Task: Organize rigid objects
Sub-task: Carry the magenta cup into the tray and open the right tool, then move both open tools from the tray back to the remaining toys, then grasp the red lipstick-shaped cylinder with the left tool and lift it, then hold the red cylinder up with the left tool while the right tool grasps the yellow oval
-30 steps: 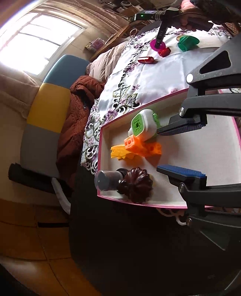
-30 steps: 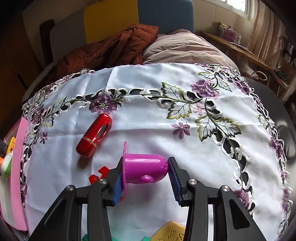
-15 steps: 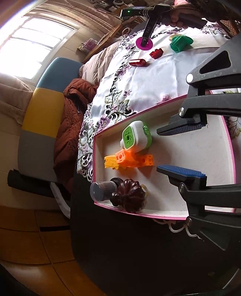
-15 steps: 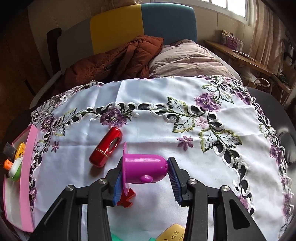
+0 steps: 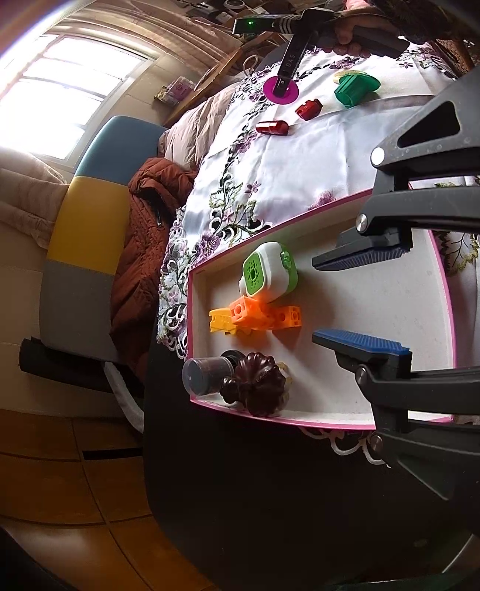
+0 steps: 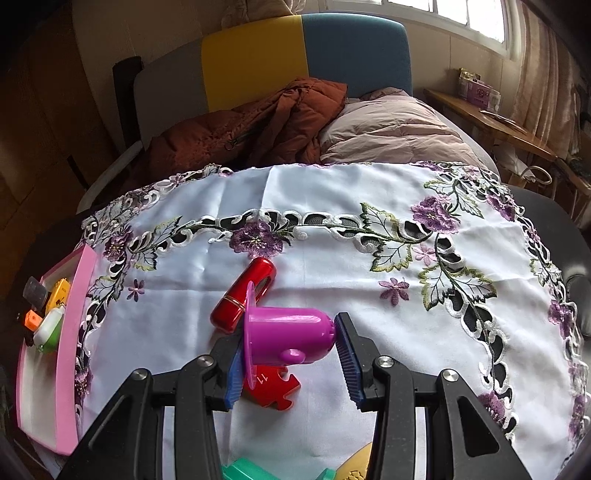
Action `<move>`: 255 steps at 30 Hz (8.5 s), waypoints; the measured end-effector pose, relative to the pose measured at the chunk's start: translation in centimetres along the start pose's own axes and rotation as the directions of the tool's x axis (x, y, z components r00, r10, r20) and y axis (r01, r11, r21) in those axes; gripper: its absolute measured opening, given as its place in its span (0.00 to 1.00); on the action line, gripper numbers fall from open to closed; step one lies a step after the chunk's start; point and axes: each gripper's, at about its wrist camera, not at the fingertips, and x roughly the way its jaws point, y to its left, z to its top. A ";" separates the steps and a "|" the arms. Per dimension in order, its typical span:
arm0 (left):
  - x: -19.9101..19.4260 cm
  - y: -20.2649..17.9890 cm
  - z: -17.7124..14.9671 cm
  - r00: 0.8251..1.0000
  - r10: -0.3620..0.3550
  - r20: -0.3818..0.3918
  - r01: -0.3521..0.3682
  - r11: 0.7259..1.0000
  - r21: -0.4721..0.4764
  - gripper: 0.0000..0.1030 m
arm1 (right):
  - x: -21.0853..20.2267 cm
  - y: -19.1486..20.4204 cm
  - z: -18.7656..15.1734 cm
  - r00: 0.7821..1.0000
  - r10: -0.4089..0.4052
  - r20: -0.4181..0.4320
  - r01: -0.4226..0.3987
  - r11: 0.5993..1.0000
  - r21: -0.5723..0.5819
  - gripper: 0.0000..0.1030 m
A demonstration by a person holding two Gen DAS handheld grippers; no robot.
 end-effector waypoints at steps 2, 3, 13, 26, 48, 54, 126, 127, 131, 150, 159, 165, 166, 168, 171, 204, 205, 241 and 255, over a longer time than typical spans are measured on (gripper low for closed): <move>-0.1 0.2 0.0 1.000 0.001 0.006 0.000 1.000 -0.005 0.31 | 0.0 0.5 0.0 1.000 -0.001 -0.005 0.001 1.000 -0.017 0.43; -0.2 0.3 0.0 1.000 0.001 0.006 -0.001 1.000 -0.009 0.31 | -0.1 0.9 -0.1 1.000 0.002 -0.006 -0.003 1.000 -0.026 0.43; -0.7 1.9 0.0 1.000 0.004 0.028 -0.003 0.999 -0.045 0.31 | -2.1 5.5 -0.8 0.995 0.099 0.008 -0.098 0.992 -0.083 0.43; -1.4 5.3 -0.5 0.999 0.032 0.040 -0.028 0.994 -0.107 0.31 | -6.3 16.6 -2.9 0.949 0.315 -0.020 -0.307 0.907 -0.289 0.43; -1.4 7.7 -1.4 0.999 0.038 0.019 -0.035 0.990 -0.138 0.31 | 0.8 28.4 -6.7 0.940 0.255 -0.224 -0.334 0.815 -0.474 0.44; -1.3 7.3 -1.4 0.999 0.045 0.014 -0.043 0.991 -0.123 0.31 | -0.1 28.3 -6.9 0.936 0.281 -0.211 -0.349 0.813 -0.466 0.57; -1.1 -6.3 0.1 0.999 -0.026 0.032 0.018 0.972 0.235 0.31 | -6.1 -7.0 -2.2 0.990 -0.103 0.100 0.060 0.930 0.363 0.97; -1.0 -6.8 0.3 0.999 -0.032 0.028 0.024 0.970 0.242 0.31 | -6.2 -7.3 -2.2 0.989 -0.106 0.102 0.060 0.925 0.376 0.97; -0.4 -8.6 0.8 0.998 -0.059 0.017 0.052 0.960 0.274 0.31 | -6.6 -8.3 -2.3 0.986 -0.126 0.109 0.068 0.904 0.423 0.97; 8.0 -21.7 3.5 0.956 -0.241 -0.165 0.290 0.853 0.435 0.31 | -6.5 -9.3 -2.3 0.988 -0.109 0.109 0.045 0.880 0.473 0.98; 14.3 -26.4 5.0 0.927 -0.267 -0.262 0.361 0.822 0.440 0.31 | -5.9 -9.2 -2.0 0.992 -0.080 0.094 0.026 0.882 0.471 0.98; 17.2 -28.7 5.4 0.921 -0.260 -0.290 0.372 0.808 0.457 0.31 | -5.6 -9.2 -2.0 0.994 -0.061 0.087 0.013 0.883 0.470 0.98; 17.6 -29.1 5.5 0.921 -0.258 -0.293 0.372 0.805 0.463 0.31 | -5.6 -9.2 -2.0 0.994 -0.060 0.087 0.012 0.881 0.473 0.98; 18.4 -29.8 5.4 0.921 -0.249 -0.300 0.370 0.799 0.474 0.31 | -5.5 -9.3 -2.0 0.995 -0.053 0.087 0.005 0.878 0.479 0.98; 19.9 -30.3 5.1 0.923 -0.222 -0.314 0.357 0.798 0.486 0.31 | -5.5 -9.3 -2.0 0.995 -0.049 0.088 0.000 0.875 0.484 0.98; 8.1 -20.2 -4.0 0.929 -0.245 -0.275 0.348 0.833 0.431 0.11 | -3.9 -10.0 -2.6 0.999 -0.051 0.007 0.041 0.872 0.488 0.98; 7.8 -20.1 -4.4 0.933 -0.251 -0.257 0.344 0.829 0.441 0.11 | -3.9 -9.8 -2.6 0.999 -0.050 0.004 0.042 0.875 0.482 0.98; 8.8 -18.6 -5.4 0.935 -0.219 -0.280 0.327 0.836 0.440 0.24 | -3.6 -7.3 -3.7 0.988 0.029 -0.150 0.025 0.938 0.344 0.71; 5.7 -17.2 -4.8 0.919 -0.305 -0.249 0.384 0.836 0.393 0.24 | -3.7 -0.8 -6.1 0.920 0.309 -0.243 -0.222 0.919 0.327 0.71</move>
